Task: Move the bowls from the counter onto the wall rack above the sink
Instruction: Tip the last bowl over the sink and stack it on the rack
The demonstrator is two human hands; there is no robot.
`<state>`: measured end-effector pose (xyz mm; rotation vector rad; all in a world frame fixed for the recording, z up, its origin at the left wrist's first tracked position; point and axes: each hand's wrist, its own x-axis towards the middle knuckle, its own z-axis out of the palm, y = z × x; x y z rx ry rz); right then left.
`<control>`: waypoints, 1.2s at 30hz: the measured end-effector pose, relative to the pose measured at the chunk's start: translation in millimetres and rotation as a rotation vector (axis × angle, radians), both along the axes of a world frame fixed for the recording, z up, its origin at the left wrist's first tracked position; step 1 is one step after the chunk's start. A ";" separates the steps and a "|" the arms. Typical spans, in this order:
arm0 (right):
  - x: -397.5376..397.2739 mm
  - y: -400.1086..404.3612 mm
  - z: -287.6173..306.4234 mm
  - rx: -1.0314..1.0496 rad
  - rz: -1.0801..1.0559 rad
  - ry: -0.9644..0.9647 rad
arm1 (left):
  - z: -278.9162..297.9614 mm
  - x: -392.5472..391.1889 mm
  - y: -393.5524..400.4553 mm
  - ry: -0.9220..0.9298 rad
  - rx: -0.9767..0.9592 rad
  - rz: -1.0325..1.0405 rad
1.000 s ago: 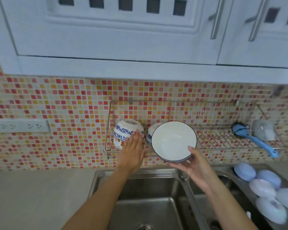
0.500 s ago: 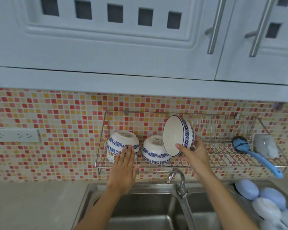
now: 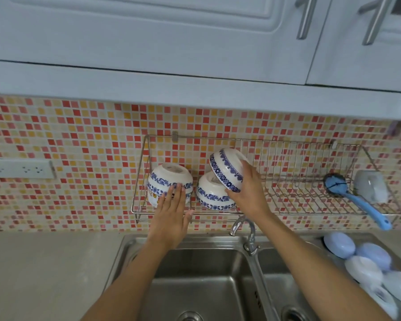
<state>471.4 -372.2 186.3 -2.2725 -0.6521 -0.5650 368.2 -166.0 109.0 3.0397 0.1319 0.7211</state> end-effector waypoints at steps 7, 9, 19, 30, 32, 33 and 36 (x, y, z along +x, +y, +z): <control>7.6 9.2 -16.8 -0.282 0.020 -0.057 | -0.4 0.7 -0.6 -0.016 -0.002 0.008; 9.6 12.1 -18.5 -0.362 0.041 -0.073 | -1.8 0.8 -0.3 -0.007 0.000 0.009; 25.0 14.2 -15.7 -0.510 0.138 -0.034 | -3.4 1.6 -0.6 -0.018 -0.018 0.008; 25.0 13.2 -20.7 -0.528 0.208 -0.029 | -3.1 0.8 -0.7 0.017 -0.050 0.008; 24.9 12.5 -20.5 -0.529 0.227 -0.006 | -2.7 0.7 -0.9 0.036 -0.051 0.012; 24.5 11.5 -19.9 -0.528 0.236 0.004 | -2.4 0.7 -0.7 0.045 -0.051 0.012; 16.3 11.1 -17.1 -0.486 0.226 0.063 | 1.3 -2.5 -1.0 0.042 -0.100 -0.017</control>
